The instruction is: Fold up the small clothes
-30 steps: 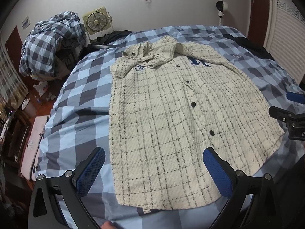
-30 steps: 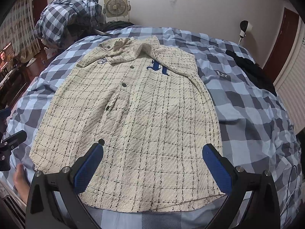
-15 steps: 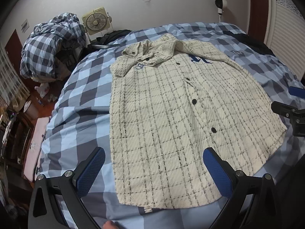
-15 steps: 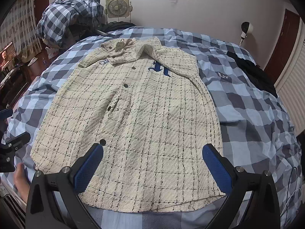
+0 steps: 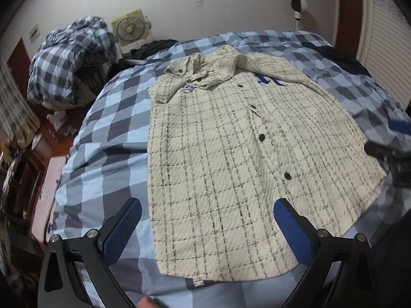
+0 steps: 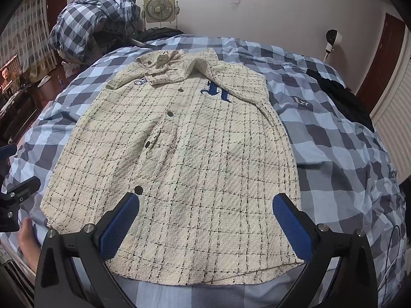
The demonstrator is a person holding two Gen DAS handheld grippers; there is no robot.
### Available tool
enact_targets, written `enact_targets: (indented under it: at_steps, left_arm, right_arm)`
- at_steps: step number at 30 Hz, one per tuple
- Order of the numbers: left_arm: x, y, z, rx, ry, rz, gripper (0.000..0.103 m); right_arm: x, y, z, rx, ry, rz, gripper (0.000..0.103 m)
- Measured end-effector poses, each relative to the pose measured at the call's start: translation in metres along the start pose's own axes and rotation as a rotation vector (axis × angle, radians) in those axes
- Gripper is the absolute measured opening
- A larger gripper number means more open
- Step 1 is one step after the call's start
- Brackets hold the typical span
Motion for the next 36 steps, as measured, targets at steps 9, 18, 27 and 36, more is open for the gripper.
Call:
enact_targets:
  at_steps: [9, 18, 27, 36]
  left_arm:
    - [-0.018, 0.071, -0.018, 0.057, 0.049, 0.055, 0.103]
    - [-0.033, 0.048, -0.047, -0.047, 0.047, 0.013, 0.103]
    - [-0.085, 0.052, -0.052, -0.046, 0.051, 0.239, 0.103]
    - [-0.107, 0.052, -0.054, -0.03, 0.009, 0.357, 0.103]
  right_arm:
    - [0.002, -0.005, -0.01, -0.044, 0.026, -0.027, 0.102]
    - [0.009, -0.005, -0.031, -0.166, 0.125, -0.163, 0.102]
    - [-0.078, 0.117, -0.117, -0.268, 0.218, -0.083, 0.102]
    - [-0.169, 0.215, -0.248, -0.255, -0.049, 0.112, 0.102]
Point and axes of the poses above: each gripper's, at about its wrist camera, not at the fingertips, and z roughly against the way its jaws point, x to its right, y to its top, the point moved 7 cm from there along -z, roughly the way its jaws point
